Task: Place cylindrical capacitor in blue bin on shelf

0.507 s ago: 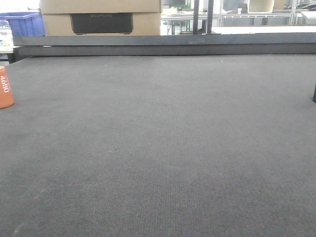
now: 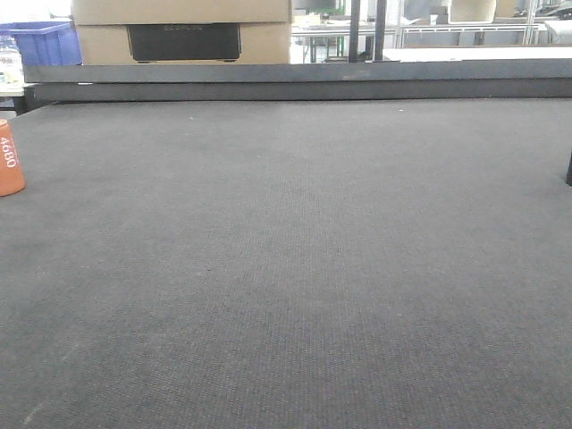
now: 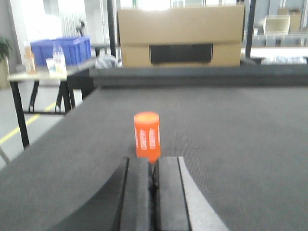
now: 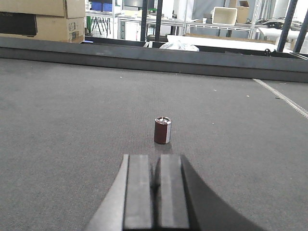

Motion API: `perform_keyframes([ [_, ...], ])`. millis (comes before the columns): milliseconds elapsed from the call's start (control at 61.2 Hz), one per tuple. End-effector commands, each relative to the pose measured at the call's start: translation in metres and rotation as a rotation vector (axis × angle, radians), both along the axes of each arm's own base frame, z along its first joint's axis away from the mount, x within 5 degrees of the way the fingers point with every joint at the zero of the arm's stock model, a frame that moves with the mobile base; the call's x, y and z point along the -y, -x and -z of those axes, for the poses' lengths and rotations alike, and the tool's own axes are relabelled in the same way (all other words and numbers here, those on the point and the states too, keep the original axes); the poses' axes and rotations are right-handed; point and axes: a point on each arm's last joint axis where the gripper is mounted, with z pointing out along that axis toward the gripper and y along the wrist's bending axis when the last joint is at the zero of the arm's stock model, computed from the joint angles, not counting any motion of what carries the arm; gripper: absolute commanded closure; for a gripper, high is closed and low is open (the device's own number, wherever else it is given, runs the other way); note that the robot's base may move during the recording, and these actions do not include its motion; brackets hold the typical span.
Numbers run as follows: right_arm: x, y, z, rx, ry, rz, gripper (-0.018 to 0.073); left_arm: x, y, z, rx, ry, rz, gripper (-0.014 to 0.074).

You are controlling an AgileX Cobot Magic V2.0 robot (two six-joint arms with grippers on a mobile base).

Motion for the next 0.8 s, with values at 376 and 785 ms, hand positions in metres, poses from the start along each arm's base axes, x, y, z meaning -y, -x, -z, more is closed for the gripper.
perform_keyframes([
  [376,0.002,0.002,-0.017,0.192,0.006,0.020,0.0721,-0.003,0.003,-0.016,0.168,0.147,-0.005,0.0707],
  [785,-0.002,0.032,-0.142,0.343,-0.057,-0.023,0.0721,0.002,0.021,-0.128,0.051,0.094,0.040,0.0706],
])
